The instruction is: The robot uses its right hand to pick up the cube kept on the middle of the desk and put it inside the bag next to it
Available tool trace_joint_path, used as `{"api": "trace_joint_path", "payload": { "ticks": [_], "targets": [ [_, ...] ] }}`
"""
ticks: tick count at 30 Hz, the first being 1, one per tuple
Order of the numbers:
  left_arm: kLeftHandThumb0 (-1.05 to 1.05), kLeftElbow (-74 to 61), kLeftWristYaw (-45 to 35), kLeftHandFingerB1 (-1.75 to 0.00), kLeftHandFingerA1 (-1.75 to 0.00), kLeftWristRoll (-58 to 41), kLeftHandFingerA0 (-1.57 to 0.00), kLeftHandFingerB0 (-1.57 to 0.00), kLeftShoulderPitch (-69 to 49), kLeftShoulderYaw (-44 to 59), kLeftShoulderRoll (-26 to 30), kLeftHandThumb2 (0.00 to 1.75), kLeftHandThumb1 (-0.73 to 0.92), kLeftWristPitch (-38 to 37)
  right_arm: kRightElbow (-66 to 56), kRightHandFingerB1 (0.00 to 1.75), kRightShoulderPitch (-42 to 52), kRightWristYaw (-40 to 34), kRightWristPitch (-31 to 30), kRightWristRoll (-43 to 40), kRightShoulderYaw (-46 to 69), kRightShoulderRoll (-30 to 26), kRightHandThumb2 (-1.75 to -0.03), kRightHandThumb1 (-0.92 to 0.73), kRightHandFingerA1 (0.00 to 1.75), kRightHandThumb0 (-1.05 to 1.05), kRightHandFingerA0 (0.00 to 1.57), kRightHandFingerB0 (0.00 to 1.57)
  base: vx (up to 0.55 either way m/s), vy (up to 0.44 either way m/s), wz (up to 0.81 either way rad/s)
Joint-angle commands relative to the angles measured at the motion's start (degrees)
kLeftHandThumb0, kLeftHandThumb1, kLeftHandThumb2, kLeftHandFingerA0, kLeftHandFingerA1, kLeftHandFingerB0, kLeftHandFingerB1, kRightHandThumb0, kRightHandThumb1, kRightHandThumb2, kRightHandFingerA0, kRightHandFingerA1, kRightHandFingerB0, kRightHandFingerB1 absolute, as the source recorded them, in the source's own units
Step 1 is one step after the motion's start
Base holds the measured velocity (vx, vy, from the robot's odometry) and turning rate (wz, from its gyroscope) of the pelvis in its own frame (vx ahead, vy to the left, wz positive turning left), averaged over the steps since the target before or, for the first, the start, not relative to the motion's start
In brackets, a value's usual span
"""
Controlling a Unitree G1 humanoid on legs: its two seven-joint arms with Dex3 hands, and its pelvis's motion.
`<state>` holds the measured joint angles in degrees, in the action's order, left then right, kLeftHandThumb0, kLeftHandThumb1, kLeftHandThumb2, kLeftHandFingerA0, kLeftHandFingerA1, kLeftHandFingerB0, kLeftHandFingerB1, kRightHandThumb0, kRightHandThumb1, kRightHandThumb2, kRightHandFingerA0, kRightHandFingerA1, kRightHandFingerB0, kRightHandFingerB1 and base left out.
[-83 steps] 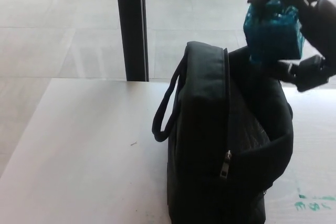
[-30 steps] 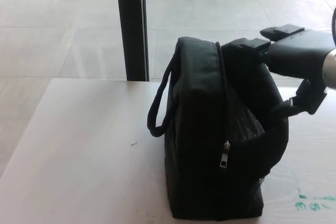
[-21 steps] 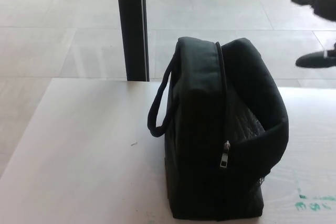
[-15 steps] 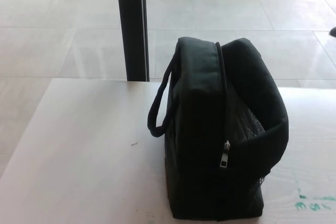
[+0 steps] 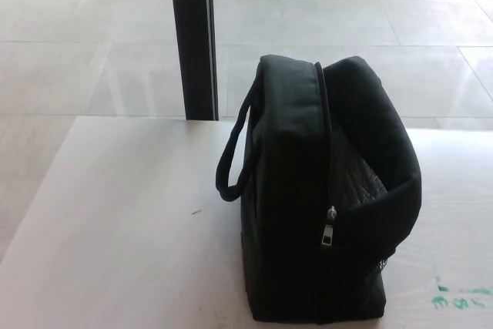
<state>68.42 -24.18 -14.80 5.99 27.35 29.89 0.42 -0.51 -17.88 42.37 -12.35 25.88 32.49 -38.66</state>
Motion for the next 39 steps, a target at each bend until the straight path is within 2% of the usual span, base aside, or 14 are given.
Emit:
{"api": "trace_joint_path", "payload": {
  "ticks": [1, 4, 5, 9, 11, 13, 14, 15, 16, 18, 21, 22, 23, 39],
  "targets": [
    [-1.05, 0.09, -0.07, -1.43, -1.45, -0.28, -0.35, -0.3, -1.16, 0.13, 1.8, 0.91, 0.51, -0.05, 7.87, 0.5, 18.02, -19.86, 2.38, -5.58, 16.6, 10.15, -1.06, -0.55, 0.53, -0.34, 0.03, 0.0, 0.0, 0.0, 0.0],
    [-1.05, 0.23, 0.31, -1.46, -1.46, -0.55, -0.37, -0.34, -1.12, 0.43, 1.66, 0.92, 0.48, 0.2, 10.86, 0.51, 20.51, -22.37, 3.79, -8.42, 19.51, 13.66, -1.07, -0.56, 0.54, -0.35, 0.03, 0.0, 0.0, 0.0, 0.0],
    [-1.05, 0.28, 0.28, -1.47, -1.48, -0.58, -0.39, -0.34, -1.17, 0.45, 1.57, 0.91, 0.47, 0.16, 11.29, 0.38, 20.92, -22.91, 4.06, -8.66, 19.86, 14.16, -0.62, -0.72, 0.53, -0.58, 0.12, 0.1, 0.0, 0.0, 0.0],
    [-1.05, 0.33, -0.25, -1.49, -1.5, -0.88, -0.39, -0.31, -1.63, 0.72, 1.4, 0.89, 0.47, -0.18, 17.2, 0.42, 23.44, -28.99, 5.07, -8.19, 20.25, 17.52, -0.61, -0.73, 0.53, -0.58, 0.07, 0.1, 0.0, 0.0, 0.0],
    [-1.05, 0.02, 0.07, -1.47, -1.49, -0.89, -0.36, -0.3, -1.53, 0.77, 1.6, 0.91, 0.48, 0.11, 18.69, 0.51, 23.92, -30.02, 4.39, -8.64, 20.37, 19.14, -1.09, -0.59, 0.55, -0.34, 0.04, 0.0, 0.0, 0.0, 0.0],
    [-1.05, 0.17, 0.31, -1.46, -1.49, -0.94, -0.37, -0.31, -1.4, 0.86, 1.55, 0.91, 0.47, 0.16, 20.83, 0.39, 23.64, -30.31, 4.88, -9.81, 20.94, 19.36, -0.62, -0.75, 0.43, -0.55, 0.03, 0.12, 0.0, 0.0, 0.0],
    [-1.05, 0.21, 0.29, -1.46, -1.49, -0.83, -0.36, -0.3, -1.3, 0.78, 1.59, 0.91, 0.48, 0.05, 22.35, 0.51, 23.75, -30.75, 6.08, -10.69, 21.4, 19.68, -1.1, -0.6, 0.55, -0.34, 0.04, 0.0, 0.0, 0.0, 0.0],
    [-1.05, 0.49, 0.34, -1.45, -1.47, -0.5, -0.37, -0.32, -1.11, 0.5, 1.7, 0.89, 0.49, -0.11, 22.74, 0.38, 23.45, -30.86, 4.78, -11.1, 21.75, 19.98, -0.63, -0.76, 0.44, -0.56, 0.05, 0.1, 0.0, 0.0, 0.0],
    [-1.05, 0.27, 0.35, -1.48, -1.5, -0.33, -0.36, -0.31, -0.95, 0.3, 1.74, 0.92, 0.49, -0.15, 24.59, 0.51, 23.09, -33.27, 5.04, -10.16, 21.05, 20.39, -1.11, -0.61, 0.54, -0.34, 0.02, 0.0, 0.0, 0.0, 0.0],
    [-1.05, 0.25, 0.37, -1.43, -1.48, -0.3, -0.39, -0.31, -0.96, 0.26, 1.81, 0.92, 0.5, 0.1, 26.38, 0.51, 23.45, -35.36, 5.95, -9.25, 19.6, 21.92, -1.12, -0.61, 0.53, -0.34, 0.02, 0.0, 0.0, 0.0, 0.0],
    [-1.05, -0.2, 0.45, -1.44, -1.5, -0.27, -0.39, -0.3, -0.85, 0.16, 1.71, 0.91, 0.51, 0.18, 28.71, 0.35, 22.94, -35.88, 6.66, -9.14, 18.09, 22.02, -0.65, -0.83, 0.44, -0.63, 0.13, 0.14, 0.0, 0.0, 0.0],
    [-1.05, 0.1, 0.77, -1.43, -1.5, -0.41, -0.4, -0.31, -0.51, 0.29, 1.42, 0.93, 0.49, 0.33, 30.9, 0.5, 23.01, -35.09, 9.03, -9.81, 17.18, 22.06, -1.11, -0.58, 0.53, -0.35, 0.02, 0.0, 0.0, 0.0, 0.0],
    [-1.05, 0.15, 0.78, -1.42, -1.49, -0.4, -0.4, -0.33, -0.52, 0.29, 1.41, 0.93, 0.49, 0.31, 31.42, 0.36, 23.05, -35.39, 9.81, -9.8, 16.83, 22.2, -0.64, -0.83, 0.46, -0.68, 0.15, 0.14, 0.0, 0.0, 0.0],
    [-1.05, 0.08, 0.28, -1.43, -1.52, -0.41, -0.4, -0.33, -1.63, 0.29, 1.05, 0.92, 0.5, -0.07, 35.26, 0.37, 24.14, -34.62, 18.36, -16.57, 13.7, 23.58, -0.66, -0.86, 0.54, -0.71, 0.21, 0.16, 0.0, 0.0, 0.0]
  ]
}}
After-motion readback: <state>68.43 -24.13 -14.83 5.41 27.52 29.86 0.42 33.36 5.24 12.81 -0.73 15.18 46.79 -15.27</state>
